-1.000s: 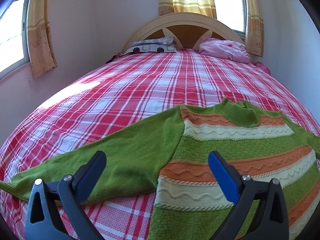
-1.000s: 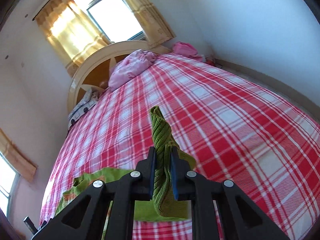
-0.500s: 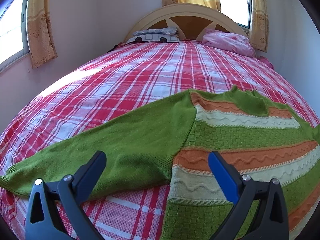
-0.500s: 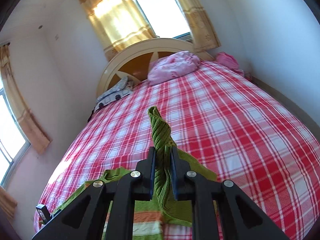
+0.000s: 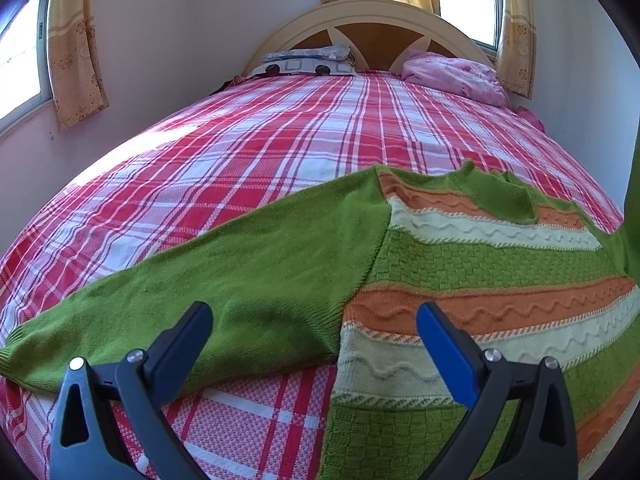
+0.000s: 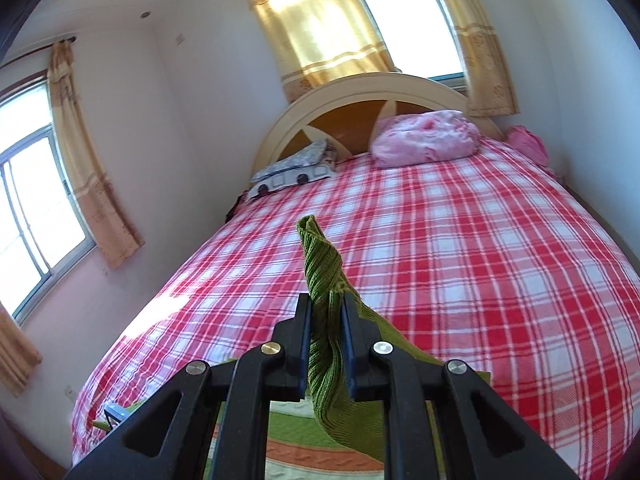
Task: Fold small clothes
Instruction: 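Lift the held sleeve with the right tool and lay it across the sweater body, then open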
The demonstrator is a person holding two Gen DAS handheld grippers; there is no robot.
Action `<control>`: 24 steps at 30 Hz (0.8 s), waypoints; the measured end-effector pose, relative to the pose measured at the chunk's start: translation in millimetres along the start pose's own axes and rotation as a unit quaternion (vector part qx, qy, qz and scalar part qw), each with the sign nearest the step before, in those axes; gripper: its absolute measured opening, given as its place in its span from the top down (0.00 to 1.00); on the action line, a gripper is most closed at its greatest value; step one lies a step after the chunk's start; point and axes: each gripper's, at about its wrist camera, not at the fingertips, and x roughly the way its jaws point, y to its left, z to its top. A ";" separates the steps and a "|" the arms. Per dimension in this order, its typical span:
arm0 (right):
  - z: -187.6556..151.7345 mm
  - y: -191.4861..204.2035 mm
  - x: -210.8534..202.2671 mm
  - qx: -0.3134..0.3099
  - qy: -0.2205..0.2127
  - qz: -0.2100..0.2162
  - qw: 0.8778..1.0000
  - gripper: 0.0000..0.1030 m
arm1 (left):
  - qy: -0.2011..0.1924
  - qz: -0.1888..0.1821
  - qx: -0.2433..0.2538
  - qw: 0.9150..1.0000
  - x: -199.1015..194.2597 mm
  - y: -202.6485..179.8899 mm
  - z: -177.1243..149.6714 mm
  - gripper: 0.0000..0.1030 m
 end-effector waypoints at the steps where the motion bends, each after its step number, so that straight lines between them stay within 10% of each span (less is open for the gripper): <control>1: 0.2 8.6 3.8 -0.004 0.002 0.005 1.000 0.87 | 0.001 -0.001 -0.003 1.000 0.5 1.1 0.0 0.00; 12: -52.1 109.1 92.8 -0.034 0.066 0.074 0.994 0.87 | 0.013 -0.011 -0.027 0.999 5.0 10.8 -2.3 0.00; 19: -160.1 138.8 187.1 -0.055 0.185 0.082 0.978 0.86 | 0.022 -0.010 -0.043 0.999 7.9 16.5 -4.3 0.00; 24: -213.7 123.0 198.4 -0.060 0.248 0.081 0.964 0.54 | 0.031 -0.013 -0.052 0.998 10.2 20.3 -6.0 0.00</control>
